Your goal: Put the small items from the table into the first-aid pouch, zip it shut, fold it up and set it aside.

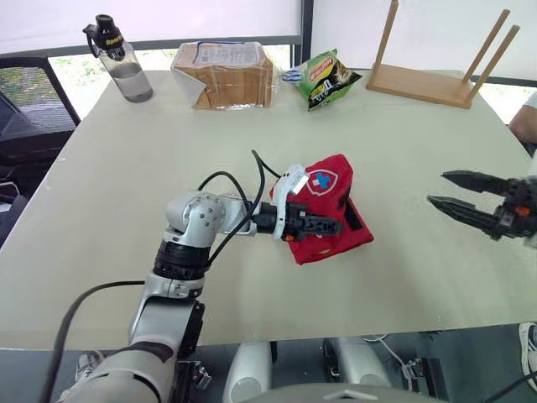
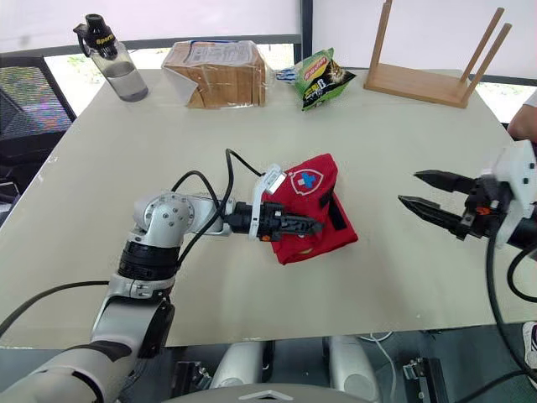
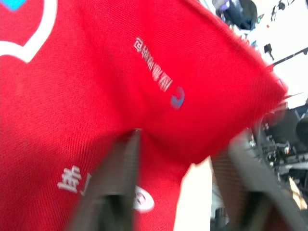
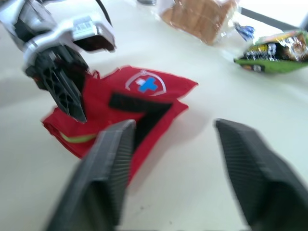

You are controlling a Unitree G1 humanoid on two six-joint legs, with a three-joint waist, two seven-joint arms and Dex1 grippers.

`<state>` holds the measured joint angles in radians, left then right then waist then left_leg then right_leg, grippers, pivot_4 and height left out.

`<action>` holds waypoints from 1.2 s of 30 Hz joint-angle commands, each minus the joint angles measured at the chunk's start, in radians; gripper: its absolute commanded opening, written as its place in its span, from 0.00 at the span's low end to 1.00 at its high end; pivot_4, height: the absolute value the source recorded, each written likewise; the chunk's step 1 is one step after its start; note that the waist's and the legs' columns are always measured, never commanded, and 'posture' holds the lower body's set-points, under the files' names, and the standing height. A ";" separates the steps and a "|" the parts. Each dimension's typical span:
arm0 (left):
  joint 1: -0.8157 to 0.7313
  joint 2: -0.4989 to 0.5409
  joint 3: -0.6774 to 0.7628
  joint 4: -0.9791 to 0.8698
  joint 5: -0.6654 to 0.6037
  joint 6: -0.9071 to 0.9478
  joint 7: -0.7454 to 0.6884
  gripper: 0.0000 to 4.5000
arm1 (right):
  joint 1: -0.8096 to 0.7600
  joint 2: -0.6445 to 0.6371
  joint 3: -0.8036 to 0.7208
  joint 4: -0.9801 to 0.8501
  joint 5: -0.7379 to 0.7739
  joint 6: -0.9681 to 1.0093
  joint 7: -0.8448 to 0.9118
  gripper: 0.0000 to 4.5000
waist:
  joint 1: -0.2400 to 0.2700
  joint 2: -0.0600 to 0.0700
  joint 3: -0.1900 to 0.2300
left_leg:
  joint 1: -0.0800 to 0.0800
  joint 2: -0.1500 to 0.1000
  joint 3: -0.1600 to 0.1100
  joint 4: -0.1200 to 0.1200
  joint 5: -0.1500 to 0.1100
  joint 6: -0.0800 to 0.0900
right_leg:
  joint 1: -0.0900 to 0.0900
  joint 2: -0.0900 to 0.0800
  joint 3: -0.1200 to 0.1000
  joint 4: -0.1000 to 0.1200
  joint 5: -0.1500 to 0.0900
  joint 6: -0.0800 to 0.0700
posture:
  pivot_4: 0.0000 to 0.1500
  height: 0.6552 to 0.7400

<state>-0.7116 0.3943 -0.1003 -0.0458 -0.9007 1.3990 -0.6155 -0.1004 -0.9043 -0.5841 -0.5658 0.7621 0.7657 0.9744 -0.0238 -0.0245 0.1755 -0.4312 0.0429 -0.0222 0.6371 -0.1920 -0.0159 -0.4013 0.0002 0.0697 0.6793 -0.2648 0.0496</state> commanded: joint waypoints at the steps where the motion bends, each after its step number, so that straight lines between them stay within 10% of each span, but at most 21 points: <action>1: -0.010 0.061 -0.023 -0.045 0.018 -0.030 -0.071 0.90 | 0.001 -0.049 -0.058 -0.010 0.058 0.005 0.029 1.00 | 0.000 0.000 0.000 | 0.000 0.000 0.000 0.000 0.000 0.000 | 0.000 0.000 0.000 0.000 0.000 0.001 | 1.00 1.00; 7: 0.004 0.157 -0.003 -0.091 0.006 -0.143 -0.262 0.99 | 0.068 -0.098 -0.050 0.019 0.041 -0.025 0.092 1.00 | -0.001 0.000 0.000 | 0.000 0.000 0.000 0.000 0.000 0.000 | 0.000 0.000 -0.001 -0.001 -0.001 0.001 | 1.00 1.00; 14: -0.093 0.001 0.019 0.053 0.136 -0.456 -0.265 0.99 | 0.083 -0.087 -0.029 0.035 0.021 -0.070 0.086 1.00 | 0.018 0.000 0.000 | -0.002 -0.001 -0.002 0.002 0.000 0.000 | 0.001 -0.001 -0.002 -0.001 -0.001 0.002 | 1.00 1.00; 25: -0.145 -0.188 -0.217 0.405 0.516 -0.726 -0.230 0.05 | 0.172 -0.100 -0.075 0.047 0.006 -0.096 0.133 1.00 | 0.004 0.000 0.000 | -0.002 -0.002 -0.002 0.001 0.000 0.000 | 0.001 0.000 0.000 -0.002 -0.001 0.002 | 1.00 1.00; 36: -0.064 -0.098 -0.388 0.460 0.706 -0.835 -0.433 0.02 | 0.234 -0.118 -0.081 0.088 -0.047 -0.139 0.181 1.00 | -0.005 0.006 -0.008 | 0.006 -0.002 -0.002 0.000 0.000 0.000 | 0.007 0.000 0.000 -0.002 -0.002 0.002 | 1.00 1.00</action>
<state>-0.8345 0.2779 -0.4385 0.3654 -0.2360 0.5319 -1.0283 0.1376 -1.0101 -0.6329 -0.4701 0.7124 0.6474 1.1500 -0.0286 -0.0186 0.1670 -0.4257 0.0412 -0.0239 0.6368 -0.1921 -0.0157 -0.3939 0.0001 0.0695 0.6776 -0.2669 0.0515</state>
